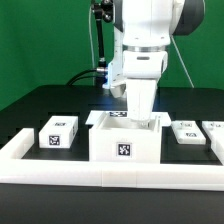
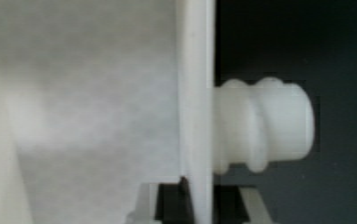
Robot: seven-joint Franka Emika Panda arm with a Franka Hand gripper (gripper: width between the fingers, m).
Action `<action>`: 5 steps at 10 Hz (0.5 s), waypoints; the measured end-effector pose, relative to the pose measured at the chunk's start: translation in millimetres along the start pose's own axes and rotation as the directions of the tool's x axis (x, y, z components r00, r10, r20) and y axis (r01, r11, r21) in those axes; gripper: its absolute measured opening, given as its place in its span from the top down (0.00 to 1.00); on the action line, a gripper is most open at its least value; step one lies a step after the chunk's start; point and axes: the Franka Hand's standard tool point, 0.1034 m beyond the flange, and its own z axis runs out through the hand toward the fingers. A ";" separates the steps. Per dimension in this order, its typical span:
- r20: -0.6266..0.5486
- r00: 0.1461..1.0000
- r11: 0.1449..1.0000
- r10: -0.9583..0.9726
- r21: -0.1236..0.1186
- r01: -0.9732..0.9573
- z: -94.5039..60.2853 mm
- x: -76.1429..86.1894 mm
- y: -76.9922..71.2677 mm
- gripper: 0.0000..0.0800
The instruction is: Assemble cabinet
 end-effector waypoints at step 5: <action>-0.013 0.998 0.997 -0.068 -0.043 0.068 -8.0 11.0 30.1 0.96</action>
Offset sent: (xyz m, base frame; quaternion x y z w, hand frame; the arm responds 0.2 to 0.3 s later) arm 0.0405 0.0173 0.0074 -0.0222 0.0337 -0.0930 0.9949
